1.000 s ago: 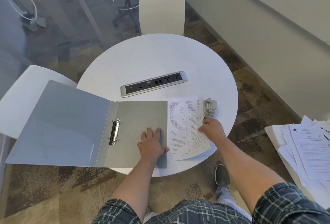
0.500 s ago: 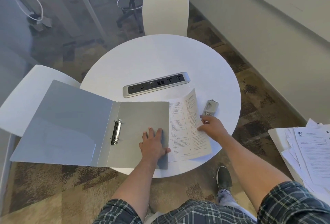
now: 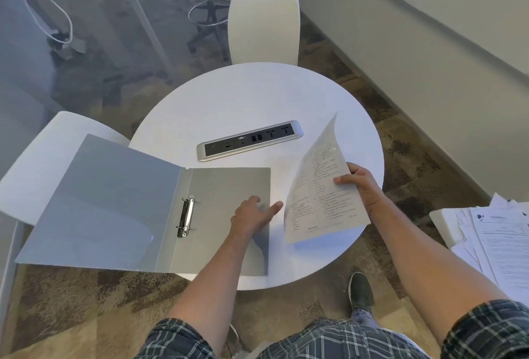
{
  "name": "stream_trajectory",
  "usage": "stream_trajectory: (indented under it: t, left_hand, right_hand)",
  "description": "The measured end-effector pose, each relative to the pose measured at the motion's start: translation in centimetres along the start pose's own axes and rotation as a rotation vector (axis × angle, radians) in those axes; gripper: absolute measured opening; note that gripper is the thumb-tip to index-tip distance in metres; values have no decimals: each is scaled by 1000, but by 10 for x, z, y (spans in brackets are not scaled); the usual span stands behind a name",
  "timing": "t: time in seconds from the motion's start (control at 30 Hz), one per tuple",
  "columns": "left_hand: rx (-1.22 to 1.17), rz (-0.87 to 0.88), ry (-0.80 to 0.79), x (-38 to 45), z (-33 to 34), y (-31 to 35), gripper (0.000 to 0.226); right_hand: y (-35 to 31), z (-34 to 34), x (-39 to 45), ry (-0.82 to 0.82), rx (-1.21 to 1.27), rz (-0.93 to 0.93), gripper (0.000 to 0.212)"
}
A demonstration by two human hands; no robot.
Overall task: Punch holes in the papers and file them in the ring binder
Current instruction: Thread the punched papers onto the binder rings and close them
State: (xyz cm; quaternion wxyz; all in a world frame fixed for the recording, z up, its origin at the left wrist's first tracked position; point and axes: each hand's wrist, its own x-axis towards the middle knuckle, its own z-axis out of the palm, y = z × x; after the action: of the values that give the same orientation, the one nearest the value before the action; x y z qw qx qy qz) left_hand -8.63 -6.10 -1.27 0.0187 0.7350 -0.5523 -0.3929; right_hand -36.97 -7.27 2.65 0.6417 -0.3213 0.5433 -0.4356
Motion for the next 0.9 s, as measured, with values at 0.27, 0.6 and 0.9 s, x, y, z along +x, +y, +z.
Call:
stream_trajectory:
  t: [0.27,0.6,0.9]
  left_hand:
    - [-1041,-10,-427,-15,-27,21,60]
    - [-1259,92,49,-25,-96,-34,43]
    - [-572,258,497,-67,-146,-44,16]
  right_hand:
    - [-18,31,-3,-293,156,26,42]
    - [16,91,10,-175,-59,56,32]
    - [26,160,3,-313,-333,6,65]
